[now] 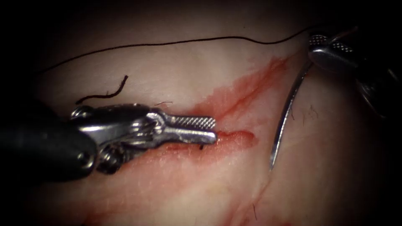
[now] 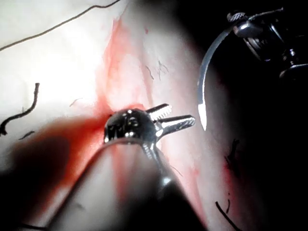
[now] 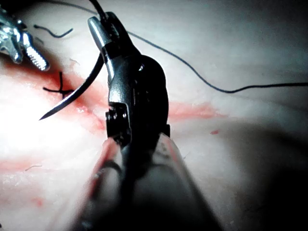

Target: Wound Closure

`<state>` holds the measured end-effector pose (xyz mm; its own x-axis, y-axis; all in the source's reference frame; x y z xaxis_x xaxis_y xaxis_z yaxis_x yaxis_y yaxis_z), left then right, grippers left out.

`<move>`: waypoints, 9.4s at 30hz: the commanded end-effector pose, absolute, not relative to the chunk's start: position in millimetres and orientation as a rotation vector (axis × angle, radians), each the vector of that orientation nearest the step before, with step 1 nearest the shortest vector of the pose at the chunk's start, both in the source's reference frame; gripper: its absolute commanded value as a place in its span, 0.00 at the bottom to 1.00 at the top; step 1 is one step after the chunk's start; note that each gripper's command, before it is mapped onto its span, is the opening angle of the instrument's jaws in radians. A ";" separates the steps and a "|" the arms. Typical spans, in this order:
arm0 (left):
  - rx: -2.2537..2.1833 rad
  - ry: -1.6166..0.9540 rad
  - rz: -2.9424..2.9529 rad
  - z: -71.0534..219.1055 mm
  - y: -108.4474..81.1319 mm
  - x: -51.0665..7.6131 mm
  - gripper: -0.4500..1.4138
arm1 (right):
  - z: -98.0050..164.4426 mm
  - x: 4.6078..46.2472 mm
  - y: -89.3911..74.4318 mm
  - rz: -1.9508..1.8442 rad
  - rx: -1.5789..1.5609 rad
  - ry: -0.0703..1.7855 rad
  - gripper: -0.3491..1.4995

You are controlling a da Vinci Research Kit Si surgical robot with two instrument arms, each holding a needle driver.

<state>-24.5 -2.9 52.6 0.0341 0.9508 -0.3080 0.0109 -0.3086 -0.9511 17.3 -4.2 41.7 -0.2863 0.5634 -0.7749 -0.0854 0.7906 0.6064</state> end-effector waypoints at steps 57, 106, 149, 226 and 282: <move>-0.771 -0.132 2.333 61.7 -9.3 -29.0 0.00 | 39.1 21.1 -4.8 0.548 -0.074 1.711 0.00; -0.782 -0.199 2.362 60.8 -9.9 -29.0 0.00 | 44.2 25.7 -10.7 -0.446 -0.299 1.781 0.00; -0.782 -0.200 2.362 60.9 -9.9 -28.9 0.00 | 45.5 26.6 -11.6 -0.515 -0.319 1.743 0.00; -0.520 -0.287 2.414 63.9 -11.5 -27.5 0.00 | 48.8 27.8 -14.6 -0.547 -0.348 1.691 0.00; -0.522 -0.297 2.414 63.7 -11.7 -27.5 0.00 | 48.9 25.4 -12.3 -0.363 -0.414 1.736 0.00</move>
